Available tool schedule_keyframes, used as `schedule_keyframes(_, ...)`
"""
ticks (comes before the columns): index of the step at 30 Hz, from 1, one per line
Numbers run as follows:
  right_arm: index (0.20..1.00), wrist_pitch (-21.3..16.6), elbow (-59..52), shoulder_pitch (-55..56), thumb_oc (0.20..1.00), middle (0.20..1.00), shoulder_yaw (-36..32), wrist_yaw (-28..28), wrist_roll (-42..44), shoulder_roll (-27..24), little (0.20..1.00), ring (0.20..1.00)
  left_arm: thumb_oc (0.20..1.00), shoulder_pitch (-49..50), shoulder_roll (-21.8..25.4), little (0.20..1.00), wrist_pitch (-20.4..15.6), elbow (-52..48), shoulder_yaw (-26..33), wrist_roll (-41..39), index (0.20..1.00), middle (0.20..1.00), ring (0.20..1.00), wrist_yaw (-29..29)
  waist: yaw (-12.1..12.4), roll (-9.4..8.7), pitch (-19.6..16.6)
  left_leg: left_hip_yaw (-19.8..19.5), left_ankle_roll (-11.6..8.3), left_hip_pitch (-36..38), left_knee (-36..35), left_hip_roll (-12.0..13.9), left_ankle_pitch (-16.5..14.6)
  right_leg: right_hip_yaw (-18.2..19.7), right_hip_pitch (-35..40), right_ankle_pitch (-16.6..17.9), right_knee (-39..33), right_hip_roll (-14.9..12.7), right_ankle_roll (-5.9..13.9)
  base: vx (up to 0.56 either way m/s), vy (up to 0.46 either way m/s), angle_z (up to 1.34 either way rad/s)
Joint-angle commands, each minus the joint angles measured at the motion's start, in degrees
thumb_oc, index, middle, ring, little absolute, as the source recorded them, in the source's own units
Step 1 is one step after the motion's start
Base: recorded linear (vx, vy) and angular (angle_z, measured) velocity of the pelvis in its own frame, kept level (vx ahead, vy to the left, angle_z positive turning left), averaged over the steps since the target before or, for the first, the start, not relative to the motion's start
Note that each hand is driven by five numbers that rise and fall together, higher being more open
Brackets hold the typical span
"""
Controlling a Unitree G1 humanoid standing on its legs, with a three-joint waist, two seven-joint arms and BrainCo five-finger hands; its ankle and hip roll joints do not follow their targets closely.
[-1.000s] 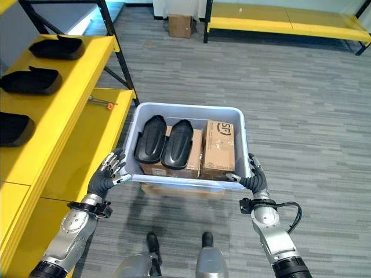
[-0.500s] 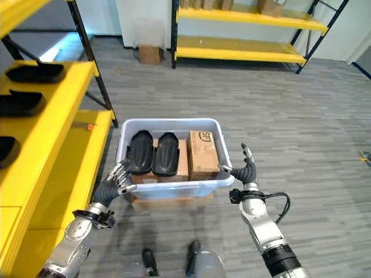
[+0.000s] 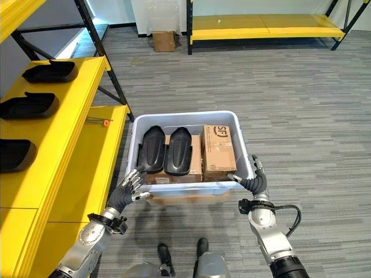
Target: Move parts from the plastic box to the shelf.
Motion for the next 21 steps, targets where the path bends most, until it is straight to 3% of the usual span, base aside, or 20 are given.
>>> schedule_keyframes(1,1.000,-3.1,-0.6,-4.8,1.000,1.000,1.2,-1.4,0.5,-0.9,1.000,1.000,1.000,-2.4,0.6,1.000,-2.5,-2.9,-0.7,2.2,1.000,1.000,1.000,-0.8,-0.1,-2.22,-1.2,2.2,-0.78,4.6,5.5,-0.4,-11.3,1.4,-2.8,2.0,-0.3,-1.4,3.11,0.05,-0.113,0.02)
schedule_keyframes(4,1.000,-3.4,-1.0,-4.7,1.000,1.000,0.9,-0.1,0.5,-1.3,1.000,1.000,1.000,-3.2,0.7,1.000,-2.5,-2.4,-1.0,1.7,1.000,1.000,1.000,-0.4,-0.8,-1.67,-1.2,3.7,-0.78,4.1,8.5,-0.6,-13.1,0.6,-2.9,0.5,1.0,-1.5,2.12,0.05,-0.121,0.00)
schedule_keyframes(5,1.000,-3.8,-1.6,-4.1,1.000,1.000,0.5,0.7,0.5,-1.7,1.000,1.000,1.000,-3.5,0.8,1.000,-2.7,-2.1,-1.0,1.5,1.000,1.000,1.000,-0.2,-1.2,-1.37,-1.2,4.3,-1.53,2.8,12.7,0.0,-12.4,0.3,-2.7,-0.7,1.7,-1.3,1.02,0.07,-0.267,0.03)
schedule_keyframes(6,1.000,-4.9,-1.8,-3.5,1.000,1.000,0.3,0.9,0.0,-1.9,1.000,1.000,1.000,-4.1,1.0,1.000,-3.3,-1.5,-0.4,1.6,1.000,1.000,1.000,-0.1,-1.1,-1.51,-0.2,3.7,-3.31,-1.1,23.4,2.3,-10.0,0.8,-2.0,-2.3,3.1,-1.0,-0.69,0.10,-0.157,0.06)
schedule_keyframes(7,1.000,-5.1,-1.9,-3.8,1.000,1.000,0.4,1.0,-0.4,-1.9,1.000,1.000,1.000,-4.2,0.3,1.000,-3.3,-1.1,0.4,1.6,1.000,1.000,1.000,0.1,-1.3,-1.18,0.1,3.9,-4.47,-1.8,22.0,5.4,-7.6,1.0,-2.3,-3.5,4.7,-1.3,-1.03,0.13,0.033,0.31)
schedule_keyframes(8,1.000,-4.9,-2.0,-4.1,1.000,1.000,0.6,1.0,-0.8,-2.3,1.000,1.000,1.000,-4.3,-0.3,1.000,-3.6,-0.7,0.3,1.8,1.000,1.000,1.000,0.6,-1.6,-0.74,0.1,3.8,-5.38,-1.2,17.9,6.7,-5.4,1.2,-2.5,-3.9,5.3,-1.6,-0.94,0.21,0.460,0.08)
schedule_keyframes(9,1.000,-4.4,-2.4,-4.8,1.000,1.000,1.1,0.1,-1.8,-3.2,1.000,1.000,1.000,-4.1,-0.6,1.000,-4.1,-0.6,0.0,0.9,1.000,1.000,1.000,1.5,-1.6,-0.48,0.0,1.7,-7.51,-1.7,10.9,10.1,0.3,2.0,-2.1,-4.7,5.7,-2.7,-0.72,0.20,0.466,-0.07)
schedule_keyframes(10,1.000,-4.2,-2.4,-5.0,1.000,1.000,1.3,-0.2,-1.7,-3.4,1.000,1.000,1.000,-4.0,-0.7,1.000,-4.3,-0.5,0.0,0.6,1.000,1.000,1.000,1.5,-1.5,-0.51,0.1,1.0,-8.44,-2.4,9.4,11.8,3.4,2.3,-1.7,-5.1,5.8,-3.0,-0.87,0.23,0.662,-0.65)
schedule_keyframes(11,1.000,-3.7,-2.6,-5.6,1.000,1.000,1.9,-1.2,-1.0,-4.5,1.000,1.000,1.000,-4.3,-0.8,1.000,-3.5,0.4,0.1,-0.8,1.000,1.000,1.000,-0.1,-1.5,-0.52,0.7,0.1,-9.34,-5.8,7.5,17.0,9.7,3.2,-1.1,-5.7,7.2,-4.6,-1.67,0.15,0.469,-0.52)
schedule_keyframes(12,1.000,-3.5,-2.7,-5.7,1.000,1.000,2.0,-1.3,-0.7,-4.8,1.000,1.000,1.000,-4.6,-1.0,1.000,-3.2,0.7,0.1,-1.6,1.000,1.000,1.000,-0.8,-1.6,-0.48,1.1,0.1,-9.38,-6.4,8.1,17.5,9.9,3.3,-0.8,-6.1,7.7,-5.1,-1.74,0.28,0.740,-0.71)
schedule_keyframes(13,1.000,-2.6,-1.5,-6.2,1.000,1.000,2.0,-0.3,0.1,-5.1,1.000,1.000,1.000,-5.4,-1.0,1.000,-2.7,1.8,-0.1,-2.3,1.000,1.000,1.000,-1.3,-2.3,0.53,1.2,1.1,-9.11,-3.6,7.5,15.7,4.4,2.6,-1.2,-8.0,11.3,-7.5,-0.58,0.23,0.576,-0.71)
schedule_keyframes(14,1.000,-2.2,-0.8,-6.3,1.000,1.000,2.1,-0.3,1.2,-4.8,1.000,1.000,1.000,-6.0,-1.1,1.000,-2.7,2.1,-0.6,-1.7,1.000,1.000,1.000,-1.9,-2.4,1.30,1.7,2.0,-8.70,-3.2,8.1,15.3,4.1,2.1,-1.8,-7.4,12.6,-7.9,-0.72,0.33,0.666,-0.72)
schedule_keyframes(15,1.000,-2.5,0.8,-6.0,1.000,1.000,1.6,-0.3,1.1,-3.7,1.000,1.000,1.000,-6.0,-1.2,1.000,-1.7,2.0,-0.6,-1.9,1.000,1.000,1.000,-1.8,-2.3,2.15,2.0,1.9,-7.91,-1.5,7.6,13.2,1.2,2.8,-1.7,-6.6,13.4,-8.6,0.29,0.18,0.347,-0.41)
schedule_keyframes(21,1.000,-2.2,0.3,-6.4,1.000,1.000,1.6,-0.2,-0.4,-1.8,1.000,1.000,1.000,-5.4,-0.7,1.000,-1.1,1.5,-0.3,-2.2,1.000,1.000,1.000,-0.4,-1.4,2.75,2.3,0.9,-6.86,1.0,5.2,9.8,-0.9,3.6,-2.1,-4.0,11.6,-9.9,2.90,0.11,0.139,0.16)
